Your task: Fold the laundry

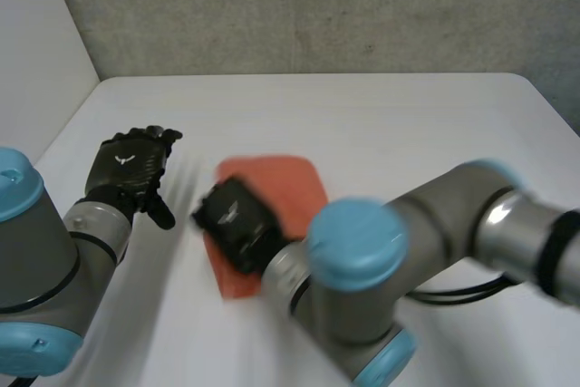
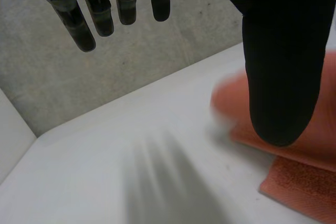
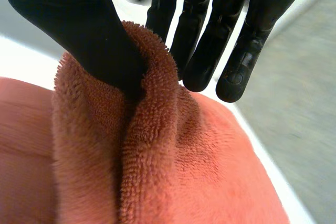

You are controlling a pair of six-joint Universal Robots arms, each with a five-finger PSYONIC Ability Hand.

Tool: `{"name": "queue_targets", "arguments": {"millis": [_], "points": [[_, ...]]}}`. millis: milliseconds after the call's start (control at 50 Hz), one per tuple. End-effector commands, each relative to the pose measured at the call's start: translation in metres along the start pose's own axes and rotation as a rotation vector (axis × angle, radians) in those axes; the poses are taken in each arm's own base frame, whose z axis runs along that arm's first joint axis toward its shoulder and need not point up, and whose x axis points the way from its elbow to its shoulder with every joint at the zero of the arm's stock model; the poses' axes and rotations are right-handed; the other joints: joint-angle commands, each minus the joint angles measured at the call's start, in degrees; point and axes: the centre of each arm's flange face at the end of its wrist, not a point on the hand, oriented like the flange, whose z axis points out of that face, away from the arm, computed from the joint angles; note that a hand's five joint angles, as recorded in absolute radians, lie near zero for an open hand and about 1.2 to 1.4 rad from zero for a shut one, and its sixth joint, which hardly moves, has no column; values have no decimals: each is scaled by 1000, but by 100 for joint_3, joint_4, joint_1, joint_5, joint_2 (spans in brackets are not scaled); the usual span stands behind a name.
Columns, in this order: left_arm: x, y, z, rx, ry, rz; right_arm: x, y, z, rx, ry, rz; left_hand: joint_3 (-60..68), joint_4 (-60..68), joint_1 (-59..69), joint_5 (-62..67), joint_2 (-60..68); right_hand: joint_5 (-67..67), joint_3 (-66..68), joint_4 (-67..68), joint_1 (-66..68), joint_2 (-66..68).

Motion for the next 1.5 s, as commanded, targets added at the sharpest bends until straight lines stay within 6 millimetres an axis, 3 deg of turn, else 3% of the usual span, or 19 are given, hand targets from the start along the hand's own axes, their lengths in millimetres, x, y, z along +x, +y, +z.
{"name": "queue_targets", "arguments": {"millis": [20,40,60,80,100,140,220,300,360,520,620,800,900,960,1000,1060,1220,1380,1500], "points": [[3,-1,-1,6,20,2,-26,13,-3,-62,-56,-52,33,36,1,-142,60,-1466,-1627,-1664,-147,-1577],[3,-1,-1,6,20,2,-26,13,-3,-62,-55,-52,33,36,1,-142,60,-1494,-1655,-1692,-175,-1605],[4,-1,0,10,24,2,-11,9,-3,-72,5,-41,33,36,1,-142,60,-4925,-5086,-5123,-3606,-5036],[5,-2,1,13,27,2,11,6,-4,-76,75,-31,33,36,1,-142,60,-5624,-5785,-5822,-4305,-5735],[5,-2,1,13,27,2,11,5,-4,-76,76,-30,33,36,1,-142,60,-5624,-5785,-5822,-4305,-5735],[9,-9,3,37,35,2,52,-10,-9,-46,193,43,33,36,1,-142,60,-5624,-5785,-5822,-4305,-5735],[22,-13,5,57,70,1,81,-25,-17,2,263,173,33,36,1,-142,60,-5624,-5785,-5822,-4305,-5735],[46,-9,7,48,138,-19,105,-16,-21,-14,310,328,33,36,1,-142,60,-5624,-5785,-5822,-4305,-5735],[51,-5,9,36,151,-33,108,-9,-21,-42,310,346,33,36,1,-142,60,-5624,-5785,-5822,-4305,-5735],[66,33,12,-106,185,-52,109,58,-11,-265,287,413,71,75,39,-104,98,-5624,-5785,-5822,-4305,-5735],[65,53,12,-196,175,-36,104,80,-6,-338,264,432,55,58,22,-121,82,-5624,-5785,-5822,-4305,-5735],[42,54,15,-231,103,-38,120,95,-8,-404,282,448,33,36,1,-142,60,-5624,-5785,-5822,-4305,-5735],[35,32,10,-188,92,-47,137,76,-15,-361,322,438,33,36,1,-142,60,-5624,-5785,-5822,-4305,-5735],[34,15,8,-141,93,-53,153,50,-23,-293,365,426,33,36,1,-142,60,-5624,-5785,-5822,-4305,-5735],[30,-13,5,-57,89,-65,168,25,-30,-209,420,401,33,36,1,-142,60,-5624,-5785,-5822,-4305,-5735],[27,-30,3,-6,81,-71,186,4,-41,-130,520,388,33,36,1,-142,60,-5624,-5785,-5822,-4305,-5735],[-7,-112,-11,196,8,-111,234,-28,-84,-62,771,362,33,36,1,-142,60,-5624,-5785,-5822,-4305,-5735],[-20,-139,-18,226,64,-147,263,-40,-121,-34,889,343,33,36,1,-142,60,-5624,-5785,-5822,-4305,-5735],[-19,-143,-20,240,87,-203,268,-38,-128,-51,906,345,33,36,1,-142,60,-5624,-5785,-5822,-4305,-5735]]}}
